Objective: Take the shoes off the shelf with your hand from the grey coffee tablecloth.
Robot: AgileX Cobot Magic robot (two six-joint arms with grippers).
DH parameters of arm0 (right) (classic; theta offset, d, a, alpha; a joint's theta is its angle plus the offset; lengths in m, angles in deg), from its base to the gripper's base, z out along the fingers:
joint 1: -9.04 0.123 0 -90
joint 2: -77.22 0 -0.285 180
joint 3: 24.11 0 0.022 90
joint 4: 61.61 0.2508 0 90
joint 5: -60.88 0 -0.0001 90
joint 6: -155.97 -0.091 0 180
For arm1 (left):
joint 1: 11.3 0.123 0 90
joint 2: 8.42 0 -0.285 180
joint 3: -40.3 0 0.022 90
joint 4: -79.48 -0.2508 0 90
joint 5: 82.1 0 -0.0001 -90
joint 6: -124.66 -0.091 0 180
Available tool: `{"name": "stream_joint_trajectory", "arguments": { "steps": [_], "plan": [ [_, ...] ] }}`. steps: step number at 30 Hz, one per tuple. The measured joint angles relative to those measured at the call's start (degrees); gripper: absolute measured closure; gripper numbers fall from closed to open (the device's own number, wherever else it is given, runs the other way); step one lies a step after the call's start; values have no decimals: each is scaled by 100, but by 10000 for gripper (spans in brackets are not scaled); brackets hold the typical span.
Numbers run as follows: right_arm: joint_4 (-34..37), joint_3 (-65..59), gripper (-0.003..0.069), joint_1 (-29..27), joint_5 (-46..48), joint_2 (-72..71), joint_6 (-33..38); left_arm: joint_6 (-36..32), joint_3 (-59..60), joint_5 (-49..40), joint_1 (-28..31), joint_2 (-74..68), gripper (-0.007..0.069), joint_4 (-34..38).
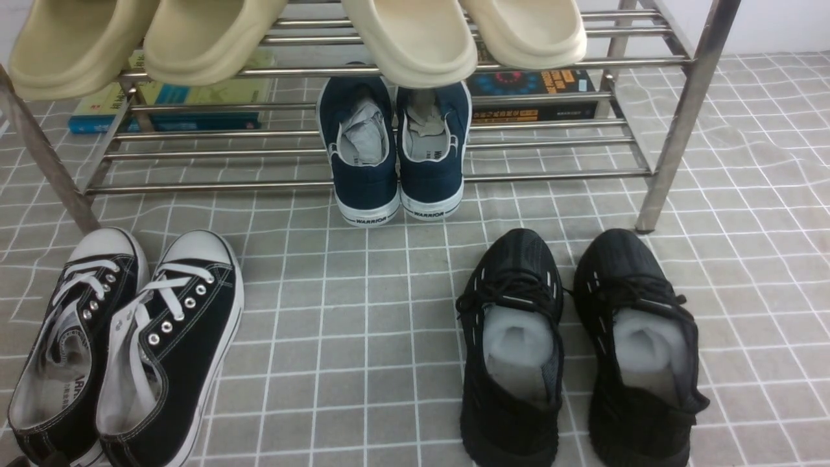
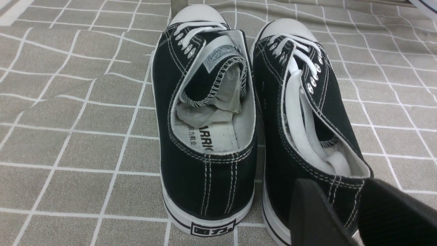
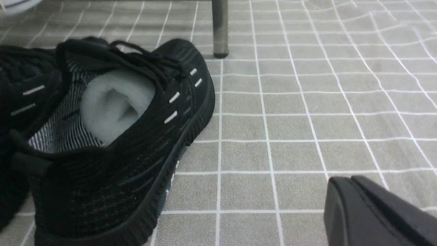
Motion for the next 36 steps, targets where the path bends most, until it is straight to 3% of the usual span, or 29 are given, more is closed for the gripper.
{"name": "stream_joint_trajectory", "arguments": {
  "steps": [36],
  "plan": [
    [-196,53,634,-146,272,-51,-67,0,0,0,0,0,384,0]
  ]
}}
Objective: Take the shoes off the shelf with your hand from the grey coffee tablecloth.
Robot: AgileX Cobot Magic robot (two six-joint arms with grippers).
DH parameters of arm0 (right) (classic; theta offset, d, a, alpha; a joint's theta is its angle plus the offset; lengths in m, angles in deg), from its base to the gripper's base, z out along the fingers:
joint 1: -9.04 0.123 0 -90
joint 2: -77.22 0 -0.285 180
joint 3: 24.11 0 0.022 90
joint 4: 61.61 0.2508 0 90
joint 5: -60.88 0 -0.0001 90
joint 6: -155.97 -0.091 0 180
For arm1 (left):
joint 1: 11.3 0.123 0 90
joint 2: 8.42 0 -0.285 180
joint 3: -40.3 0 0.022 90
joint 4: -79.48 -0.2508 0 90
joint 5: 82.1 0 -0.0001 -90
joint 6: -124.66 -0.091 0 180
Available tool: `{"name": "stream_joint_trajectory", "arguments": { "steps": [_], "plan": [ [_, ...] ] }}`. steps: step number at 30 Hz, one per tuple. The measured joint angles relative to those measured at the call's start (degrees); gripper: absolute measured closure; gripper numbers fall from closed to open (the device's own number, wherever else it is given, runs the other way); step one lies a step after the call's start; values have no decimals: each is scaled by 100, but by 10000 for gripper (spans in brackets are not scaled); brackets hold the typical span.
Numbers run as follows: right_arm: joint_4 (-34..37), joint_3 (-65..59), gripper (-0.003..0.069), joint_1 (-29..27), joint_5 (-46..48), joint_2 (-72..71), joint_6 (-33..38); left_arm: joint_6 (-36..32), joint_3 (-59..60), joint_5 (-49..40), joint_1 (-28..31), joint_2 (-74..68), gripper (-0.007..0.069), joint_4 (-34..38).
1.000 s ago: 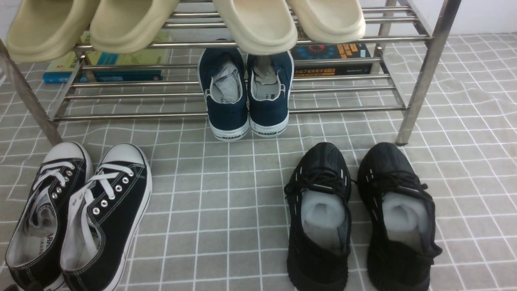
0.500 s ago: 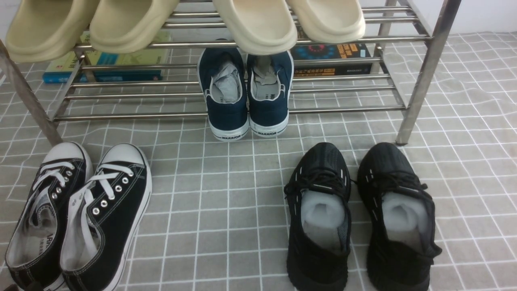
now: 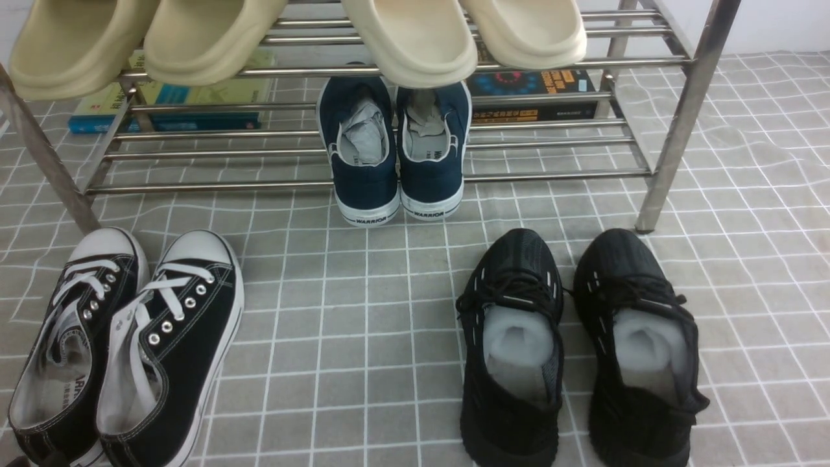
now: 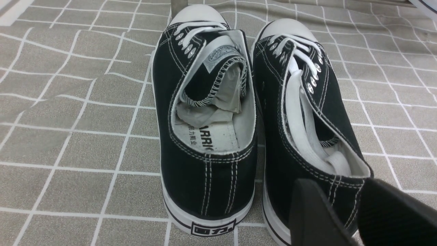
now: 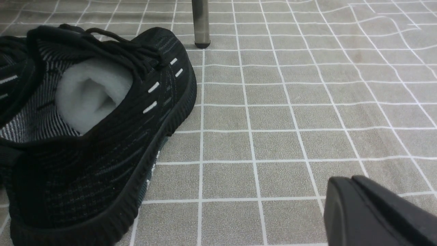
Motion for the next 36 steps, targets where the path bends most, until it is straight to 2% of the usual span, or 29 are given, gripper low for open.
{"name": "stream_joint_trajectory", "arguments": {
  "steps": [36],
  "plan": [
    [0,0,584,0,0,0,-19,0,0,-4,0,0,384,0]
  ]
}}
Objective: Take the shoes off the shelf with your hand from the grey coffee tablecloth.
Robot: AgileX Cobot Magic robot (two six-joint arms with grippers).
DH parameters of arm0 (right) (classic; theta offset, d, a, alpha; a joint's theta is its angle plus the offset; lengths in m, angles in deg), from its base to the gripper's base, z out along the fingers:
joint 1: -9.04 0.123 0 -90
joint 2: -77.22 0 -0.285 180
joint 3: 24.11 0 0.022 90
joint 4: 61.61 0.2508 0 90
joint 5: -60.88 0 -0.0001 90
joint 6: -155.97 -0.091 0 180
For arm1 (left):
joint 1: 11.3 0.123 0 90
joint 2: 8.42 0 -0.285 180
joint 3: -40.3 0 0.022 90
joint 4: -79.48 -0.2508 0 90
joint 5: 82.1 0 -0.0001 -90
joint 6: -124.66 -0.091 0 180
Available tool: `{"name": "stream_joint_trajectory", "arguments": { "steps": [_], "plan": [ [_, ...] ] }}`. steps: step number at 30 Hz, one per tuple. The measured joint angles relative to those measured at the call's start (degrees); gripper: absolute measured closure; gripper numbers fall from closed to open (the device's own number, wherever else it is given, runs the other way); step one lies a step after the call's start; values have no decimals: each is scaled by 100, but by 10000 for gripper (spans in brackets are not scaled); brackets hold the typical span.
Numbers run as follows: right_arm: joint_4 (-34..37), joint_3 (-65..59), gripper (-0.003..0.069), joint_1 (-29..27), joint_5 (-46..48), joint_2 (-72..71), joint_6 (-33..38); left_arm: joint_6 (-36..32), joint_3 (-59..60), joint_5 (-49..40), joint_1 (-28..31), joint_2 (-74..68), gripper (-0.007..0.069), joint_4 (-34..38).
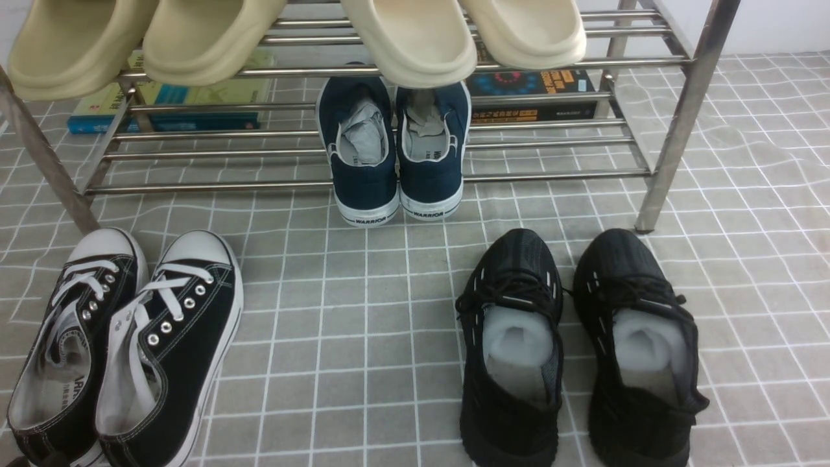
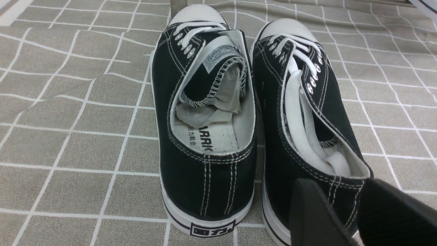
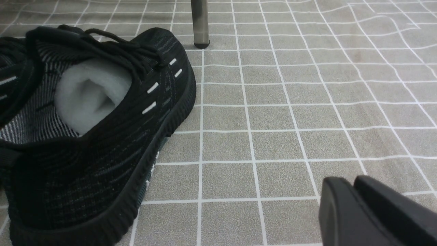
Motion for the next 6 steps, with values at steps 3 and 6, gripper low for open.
{"name": "stream_joint_trajectory", "arguments": {
  "steps": [3,6],
  "plan": [
    [0,0,580,0,0,0,0,0,0,0,0,0,384,0],
    [0,0,574,0,0,0,0,0,0,0,0,0,384,0]
  ]
}}
